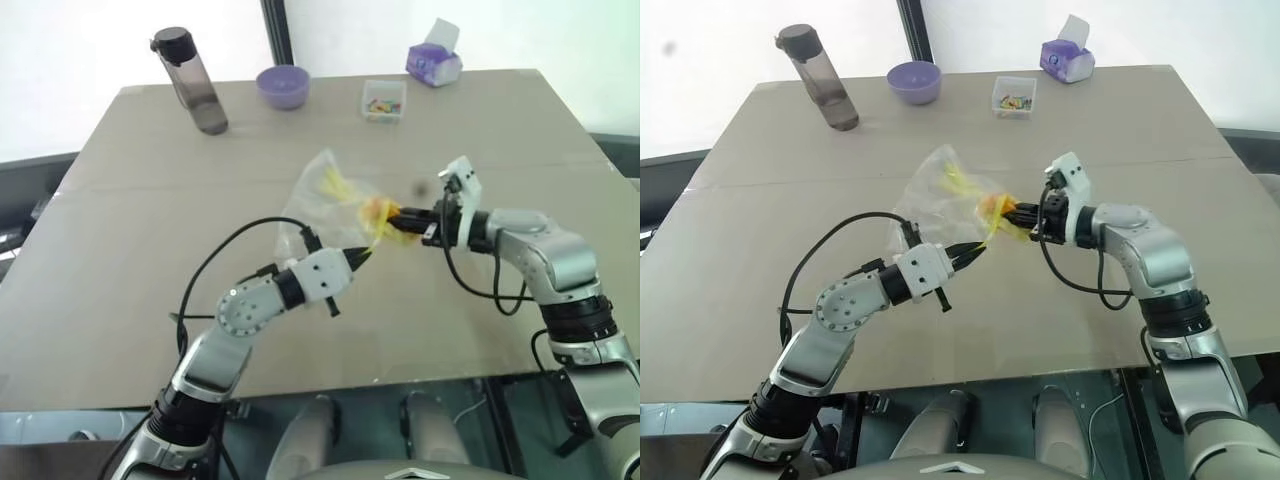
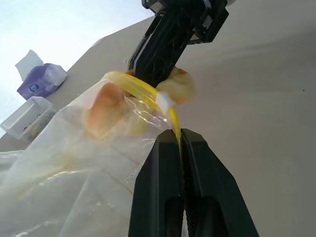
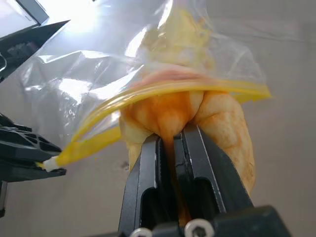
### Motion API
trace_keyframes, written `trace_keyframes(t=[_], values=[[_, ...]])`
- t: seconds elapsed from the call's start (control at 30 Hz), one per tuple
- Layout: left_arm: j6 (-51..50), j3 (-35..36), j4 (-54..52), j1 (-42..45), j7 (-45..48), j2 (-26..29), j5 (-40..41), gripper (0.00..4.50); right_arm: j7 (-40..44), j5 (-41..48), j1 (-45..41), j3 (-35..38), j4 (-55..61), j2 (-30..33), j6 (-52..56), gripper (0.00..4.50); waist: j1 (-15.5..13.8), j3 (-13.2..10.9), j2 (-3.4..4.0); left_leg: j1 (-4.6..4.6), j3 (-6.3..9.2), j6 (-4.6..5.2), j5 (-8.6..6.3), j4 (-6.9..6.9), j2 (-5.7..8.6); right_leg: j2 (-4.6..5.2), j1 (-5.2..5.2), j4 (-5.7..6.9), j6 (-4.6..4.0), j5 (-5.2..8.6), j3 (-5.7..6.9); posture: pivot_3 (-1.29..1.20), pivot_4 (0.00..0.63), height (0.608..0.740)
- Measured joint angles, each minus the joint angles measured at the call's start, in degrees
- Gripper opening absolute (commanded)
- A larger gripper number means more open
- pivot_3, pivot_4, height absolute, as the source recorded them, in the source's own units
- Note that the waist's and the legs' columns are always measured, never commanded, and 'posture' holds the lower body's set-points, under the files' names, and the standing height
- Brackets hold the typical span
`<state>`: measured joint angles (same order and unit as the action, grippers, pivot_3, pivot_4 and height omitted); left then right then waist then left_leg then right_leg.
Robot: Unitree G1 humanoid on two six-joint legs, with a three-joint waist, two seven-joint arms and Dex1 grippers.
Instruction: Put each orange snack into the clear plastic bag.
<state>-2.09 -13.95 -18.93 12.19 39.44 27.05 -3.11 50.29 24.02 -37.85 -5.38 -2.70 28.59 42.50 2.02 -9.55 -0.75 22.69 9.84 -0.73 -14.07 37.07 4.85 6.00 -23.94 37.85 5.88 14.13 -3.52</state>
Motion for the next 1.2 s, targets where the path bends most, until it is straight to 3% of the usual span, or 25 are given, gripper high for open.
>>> trace_keyframes(t=[0.47, 0.67, 0.9, 1.2], values=[[2.01, 2.81, 3.97, 1.83, 4.84, 2.68, 5.68, 0.0, 12.26, 6.84, -1.33, 1.45, 0.65, 5.1, 2.56, 0.01, 0.19, -0.01, 0.01, 0.0, -0.01, 0.02, -0.01, 0.01, -0.01, 0.0, 0.0, 0.01, 0.0, 0.0, 0.0, 0.0, 0.15, 0.74], [2.71, 2.81, 4.49, 2.19, 6.96, 2.74, 7.95, 0.0, 9.22, 4.65, -1.34, 0.88, -0.23, 3.3, 1.66, 0.01, 0.2, -0.01, 0.01, 0.0, 0.0, 0.01, -0.01, 0.01, -0.01, 0.0, 0.0, 0.02, 0.0, 0.0, 0.0, 0.0, 0.15, 0.74], [3.48, 2.69, 4.77, 2.27, 7.88, 2.61, 8.89, 0.0, 2.0, -7.3, -1.84, -5.09, -1.67, 1.66, -8.35, 0.01, 0.2, -0.01, 0.01, 0.01, 0.0, -0.01, 0.01, 0.01, 0.0, 0.01, -0.03, 0.01, 0.0, 0.0, 0.0, 0.0, 0.15, 0.74], [5.9, 1.98, 6.64, 3.5, 9.05, 1.19, 8.89, 0.0, 1.99, -7.85, -2.0, -6.14, -1.73, -2.08, -7.78, 0.01, 0.2, -0.01, 0.01, 0.01, 0.01, -0.01, 0.01, 0.01, 0.0, 0.01, -0.02, 0.01, 0.0, 0.0, 0.0, 0.0, 0.15, 0.74]])
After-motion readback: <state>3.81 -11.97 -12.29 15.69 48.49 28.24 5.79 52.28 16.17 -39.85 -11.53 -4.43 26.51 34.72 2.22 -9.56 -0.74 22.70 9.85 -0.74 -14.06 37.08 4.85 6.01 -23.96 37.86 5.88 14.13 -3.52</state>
